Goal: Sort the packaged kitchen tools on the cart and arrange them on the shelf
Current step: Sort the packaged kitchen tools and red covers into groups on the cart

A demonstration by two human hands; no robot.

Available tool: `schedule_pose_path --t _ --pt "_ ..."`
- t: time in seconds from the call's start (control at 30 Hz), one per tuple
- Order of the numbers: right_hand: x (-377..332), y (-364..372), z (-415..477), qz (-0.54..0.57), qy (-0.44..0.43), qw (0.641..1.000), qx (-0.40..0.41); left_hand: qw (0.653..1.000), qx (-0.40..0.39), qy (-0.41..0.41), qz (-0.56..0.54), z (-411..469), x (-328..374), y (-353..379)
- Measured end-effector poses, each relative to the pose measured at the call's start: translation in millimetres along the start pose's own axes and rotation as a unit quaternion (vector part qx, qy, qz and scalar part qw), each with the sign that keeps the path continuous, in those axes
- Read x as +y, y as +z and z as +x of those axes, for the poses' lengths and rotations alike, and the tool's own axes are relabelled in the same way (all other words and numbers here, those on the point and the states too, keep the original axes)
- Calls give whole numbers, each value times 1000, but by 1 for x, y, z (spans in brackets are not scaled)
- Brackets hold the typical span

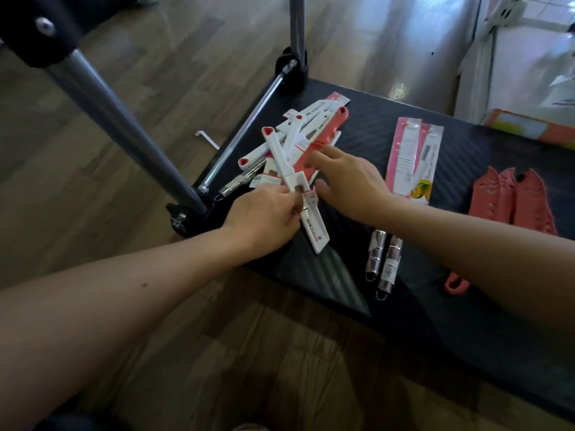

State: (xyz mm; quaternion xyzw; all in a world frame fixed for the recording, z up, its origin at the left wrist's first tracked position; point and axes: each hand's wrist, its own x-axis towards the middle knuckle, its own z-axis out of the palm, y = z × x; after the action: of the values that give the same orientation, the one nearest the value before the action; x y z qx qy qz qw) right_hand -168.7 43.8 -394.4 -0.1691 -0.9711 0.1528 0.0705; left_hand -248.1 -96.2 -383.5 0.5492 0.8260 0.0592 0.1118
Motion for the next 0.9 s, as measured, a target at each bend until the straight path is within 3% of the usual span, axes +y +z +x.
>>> schedule_pose_path --t 0.2,0.4,0.53,0.9 --pt "-3 5 35 -97 -76 991 -45 999 25 -35 22 2 -34 -11" --pt "2 2 44 -221 -176 952 -116 997 49 -52 29 17 -34 -14" --pt "12 -1 42 -207 -158 962 -83 997 10 -64 47 25 -28 -14" --pt "47 -6 13 -133 -172 976 15 996 36 -65 50 68 -21 -15"
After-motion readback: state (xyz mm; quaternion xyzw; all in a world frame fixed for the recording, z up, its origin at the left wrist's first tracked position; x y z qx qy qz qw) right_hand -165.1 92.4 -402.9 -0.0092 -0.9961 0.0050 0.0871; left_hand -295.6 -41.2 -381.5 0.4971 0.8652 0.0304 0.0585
